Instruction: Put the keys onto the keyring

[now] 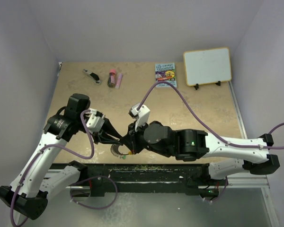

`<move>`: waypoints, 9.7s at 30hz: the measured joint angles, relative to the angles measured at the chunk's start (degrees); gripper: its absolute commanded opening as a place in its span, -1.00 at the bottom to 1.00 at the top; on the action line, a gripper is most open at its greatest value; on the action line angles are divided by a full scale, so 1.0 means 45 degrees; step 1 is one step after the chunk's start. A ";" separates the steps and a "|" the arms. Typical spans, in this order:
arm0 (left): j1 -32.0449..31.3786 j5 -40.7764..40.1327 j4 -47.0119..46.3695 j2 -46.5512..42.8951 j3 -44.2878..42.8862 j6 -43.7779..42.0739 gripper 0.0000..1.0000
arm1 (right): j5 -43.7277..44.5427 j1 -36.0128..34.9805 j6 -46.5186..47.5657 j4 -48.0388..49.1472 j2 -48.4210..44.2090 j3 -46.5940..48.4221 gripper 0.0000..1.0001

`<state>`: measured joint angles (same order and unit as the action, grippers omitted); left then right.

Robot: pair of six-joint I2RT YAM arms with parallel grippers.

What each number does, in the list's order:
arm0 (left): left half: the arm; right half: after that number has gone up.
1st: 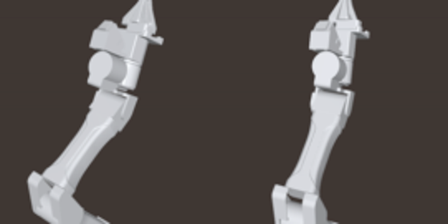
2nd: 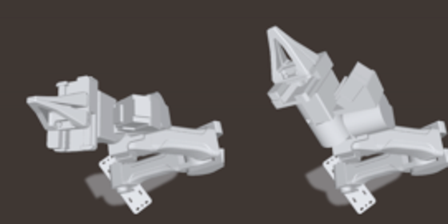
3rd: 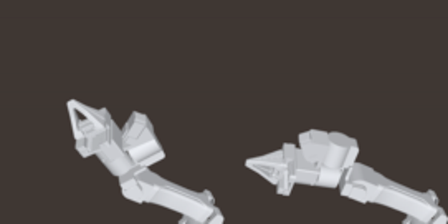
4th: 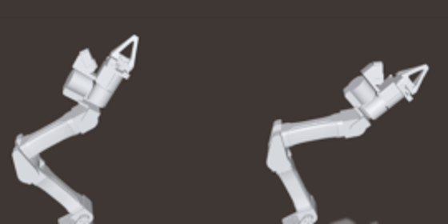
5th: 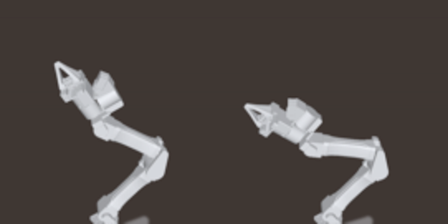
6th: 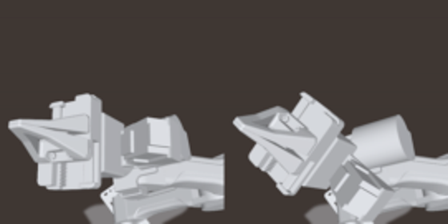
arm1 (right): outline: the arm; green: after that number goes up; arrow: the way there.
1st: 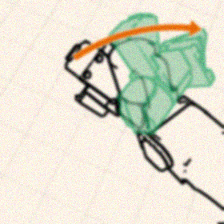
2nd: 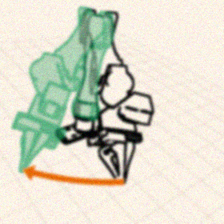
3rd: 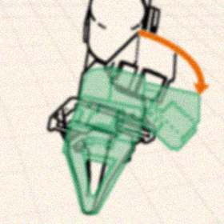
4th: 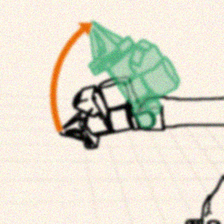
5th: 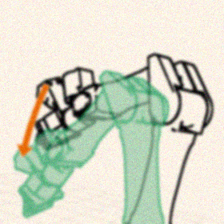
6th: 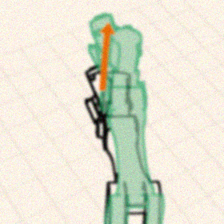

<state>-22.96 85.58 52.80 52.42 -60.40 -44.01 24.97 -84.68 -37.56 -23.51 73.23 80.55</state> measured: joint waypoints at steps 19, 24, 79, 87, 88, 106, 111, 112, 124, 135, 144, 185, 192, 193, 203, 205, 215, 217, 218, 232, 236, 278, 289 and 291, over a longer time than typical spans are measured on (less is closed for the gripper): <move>0.0000 -0.0015 0.0005 -0.0078 -0.0248 -0.0015 -0.71 | -0.0175 -0.0039 0.0539 0.3589 -0.1491 -0.2764 -1.00; 0.0000 -0.0005 0.0563 0.0117 -0.0709 -0.0306 -0.71 | -0.0427 -0.0185 0.1321 0.4541 -0.1802 -0.3264 -1.00; 0.0005 0.0165 0.2798 0.0335 -0.1758 -0.1307 -0.92 | -0.0136 -0.0903 0.3060 0.5867 -0.1982 -0.3691 -1.00; 0.0000 0.0253 -0.0107 -0.0078 -0.0801 0.1535 -0.92 | 0.0355 -0.0933 0.2467 0.5722 -0.2084 -0.3706 -0.76; 0.0000 0.0248 -0.0563 -0.0112 -0.0636 0.1991 -0.92 | 0.0403 -0.0933 0.2390 0.5722 -0.2108 -0.3745 -0.75; 0.0000 -0.0695 -0.4522 -0.0525 0.1175 0.5537 -0.92 | 0.2686 -0.0933 0.1540 0.5498 -0.3837 -0.4512 -0.24; 0.0000 -0.1073 -0.5858 -0.0777 0.1821 0.6615 -0.92 | 0.3857 -0.0933 0.1112 0.4571 -0.4556 -0.4736 -0.25; 0.0000 -0.1127 -0.6173 -0.0826 0.1982 0.6878 -0.92 | 0.4061 -0.0933 0.0991 0.4318 -0.4634 -0.4741 -0.25; 0.0607 -0.2297 -0.8612 -0.1501 0.3575 0.9413 -0.92 | 0.5251 0.1083 -0.2710 -0.0612 -0.4541 -0.5115 -0.40; 0.1010 -0.3745 -0.9602 -0.2429 0.4323 1.0860 -0.92 | 0.0408 0.6926 -0.2288 0.0078 -0.0874 -0.5911 -0.61; 0.1540 -0.4192 -1.0865 -0.2982 0.5474 1.2133 -0.92 | -0.1807 0.8383 0.0432 0.2584 0.1972 -0.5853 -0.35; 0.2584 -0.4318 -1.3143 -0.3298 0.6115 1.3697 -0.92 | -0.4269 0.9418 0.4697 0.4979 0.5333 -0.6173 -0.88; 0.2603 -0.4381 -1.3153 -0.3327 0.6115 1.3702 -0.92 | -0.4323 0.9418 0.4663 0.4935 0.5246 -0.6188 -1.00; 0.2603 -0.4401 -1.3148 -0.3347 0.6115 1.3707 -0.92 | -0.4308 0.9418 0.4648 0.4881 0.5100 -0.6232 -1.00; 0.2686 -0.5270 -1.2813 -0.3871 0.6115 1.3644 -0.92 | -0.4255 0.9175 0.4211 0.3779 -0.1020 -0.6751 -1.00; 0.2696 -0.5464 -1.2740 -0.4022 0.6115 1.3634 -0.92 | -0.4439 0.8723 0.3954 0.3755 -0.2161 -0.6717 -1.00; 0.2769 -0.6125 -1.2463 -0.4750 0.6120 1.3498 -0.92 | -0.4998 0.5071 0.2987 0.3604 -0.2239 -0.4770 -1.00; 0.2769 -0.6207 -1.2458 -0.4886 0.6169 1.3488 -0.92 | -0.5076 0.4677 0.2919 0.3682 -0.1889 -0.4410 -1.00; 0.2769 -0.6261 -1.2454 -0.4969 0.6232 1.3478 -0.92 | -0.5105 0.4541 0.2895 0.3725 -0.1734 -0.4274 -1.00; 0.2769 -0.6688 -1.2182 -0.5202 0.6528 1.3206 -0.92 | -0.5100 0.3827 0.2676 0.3871 -0.0238 -0.2686 -1.00; 0.2769 -0.6742 -1.2182 -0.5207 0.6528 1.3206 -0.92 | -0.5095 0.3735 0.2657 0.3866 -0.0058 -0.2404 -1.00; 0.2769 -0.6839 -1.2191 -0.5625 0.6533 1.3211 -0.92 | -0.3759 0.3570 0.1787 0.2997 0.0393 -0.1855 -1.00; 0.2769 -0.6698 -1.2444 -0.5649 0.6693 1.3328 -0.92 | -0.3784 0.3570 0.1758 0.3002 0.0248 -0.1899 -1.00; 0.2769 -0.6688 -1.2463 -0.5649 0.6713 1.3333 -0.92 | -0.3784 0.3570 0.1749 0.3002 0.0248 -0.1923 -1.00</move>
<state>-10.50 55.48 -3.29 27.00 -30.20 15.99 7.94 -68.62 -29.69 -10.00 74.35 71.90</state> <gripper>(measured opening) 0.054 0.004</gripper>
